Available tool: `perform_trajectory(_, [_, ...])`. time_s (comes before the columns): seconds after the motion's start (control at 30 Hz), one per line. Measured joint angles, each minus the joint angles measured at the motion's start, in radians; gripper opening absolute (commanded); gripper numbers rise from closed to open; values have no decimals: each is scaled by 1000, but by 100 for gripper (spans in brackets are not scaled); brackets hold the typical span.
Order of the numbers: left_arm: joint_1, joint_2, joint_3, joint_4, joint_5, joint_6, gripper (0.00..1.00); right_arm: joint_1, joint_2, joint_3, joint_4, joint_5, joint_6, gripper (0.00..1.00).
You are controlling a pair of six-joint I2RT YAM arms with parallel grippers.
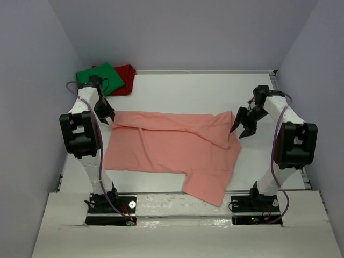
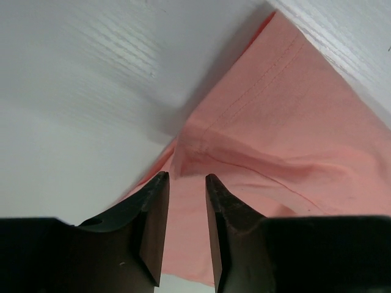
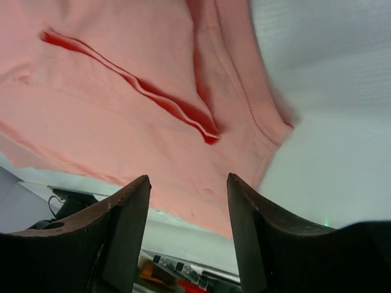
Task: Fold and stack the t-shirts
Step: Fold the flattened tshirt in 1/3 of the way
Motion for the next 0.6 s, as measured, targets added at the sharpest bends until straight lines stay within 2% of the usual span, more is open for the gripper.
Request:
perform_trajectory(0.17, [2, -17, 10, 0, -36, -18, 42, 0, 3, 115, 40, 3, 17, 58])
perform_trajectory(0.4, [8, -55, 113, 20, -69, -21, 42, 0, 35, 139, 166, -32, 42, 54])
perform_trajectory(0.6, [9, -79, 116, 81, -13, -13, 42, 0, 149, 182, 248, -52, 57, 56])
